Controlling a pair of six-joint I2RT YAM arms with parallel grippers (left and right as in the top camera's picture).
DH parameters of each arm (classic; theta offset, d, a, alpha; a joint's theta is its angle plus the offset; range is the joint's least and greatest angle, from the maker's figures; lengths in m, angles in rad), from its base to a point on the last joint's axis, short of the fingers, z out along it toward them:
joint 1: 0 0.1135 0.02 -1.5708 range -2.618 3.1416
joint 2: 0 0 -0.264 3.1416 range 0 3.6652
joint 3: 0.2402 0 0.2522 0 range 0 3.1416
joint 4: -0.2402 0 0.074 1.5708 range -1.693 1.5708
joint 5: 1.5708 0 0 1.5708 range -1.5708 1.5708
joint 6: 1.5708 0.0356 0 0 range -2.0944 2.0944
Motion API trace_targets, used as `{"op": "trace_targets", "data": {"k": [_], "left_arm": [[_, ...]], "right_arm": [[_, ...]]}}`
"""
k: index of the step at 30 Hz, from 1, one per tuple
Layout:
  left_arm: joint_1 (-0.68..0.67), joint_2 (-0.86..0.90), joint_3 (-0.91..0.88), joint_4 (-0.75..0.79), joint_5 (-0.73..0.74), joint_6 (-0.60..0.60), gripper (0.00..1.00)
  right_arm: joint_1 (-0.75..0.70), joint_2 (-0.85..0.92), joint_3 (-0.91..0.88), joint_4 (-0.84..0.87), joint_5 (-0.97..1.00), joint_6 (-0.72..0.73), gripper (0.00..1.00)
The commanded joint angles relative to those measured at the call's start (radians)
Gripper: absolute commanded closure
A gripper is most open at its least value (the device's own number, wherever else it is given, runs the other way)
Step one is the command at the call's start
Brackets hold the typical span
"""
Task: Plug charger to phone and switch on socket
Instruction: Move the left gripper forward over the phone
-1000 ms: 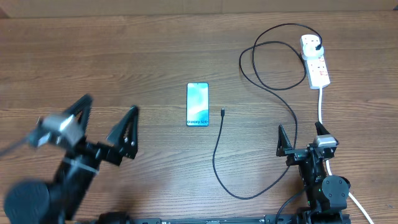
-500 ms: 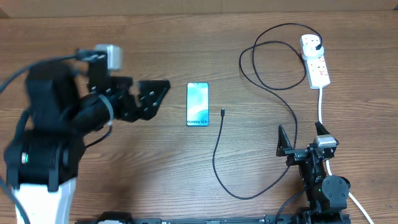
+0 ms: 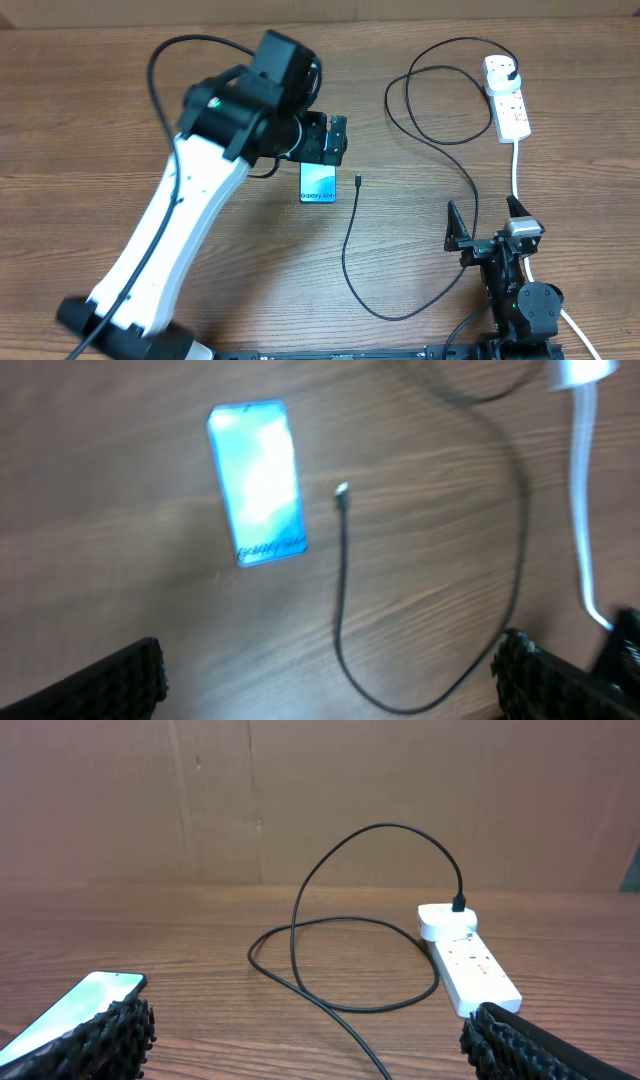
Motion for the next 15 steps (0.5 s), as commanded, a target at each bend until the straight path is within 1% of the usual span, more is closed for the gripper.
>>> {"op": "trace_targets", "data": {"k": [1, 3, 5, 10, 12, 15], "left_arm": [[0.003, 0.087, 0.084, -0.092, -0.093, -0.125, 0.0], [0.003, 0.132, 0.106, -0.144, -0.139, -0.125, 0.0], [0.002, 0.182, 0.105, -0.158, -0.162, -0.124, 0.0], [-0.009, 0.246, 0.105, -0.122, -0.161, -0.125, 0.0], [-0.009, 0.274, 0.105, -0.079, -0.14, -0.125, 0.0], [-0.008, 0.308, 0.105, -0.019, -0.053, -0.125, 0.0]], "right_arm": [[-0.003, -0.01, -0.011, 0.008, 0.0, -0.001, 0.0], [-0.003, -0.01, -0.011, 0.008, -0.001, -0.001, 0.0], [-0.003, -0.01, -0.011, 0.008, -0.001, -0.001, 0.0], [-0.003, -0.01, -0.011, 0.008, -0.001, -0.001, 0.0], [-0.003, -0.01, -0.011, 0.008, 0.0, -0.001, 0.0], [-0.003, -0.01, -0.011, 0.008, 0.0, -0.001, 0.0]]}}
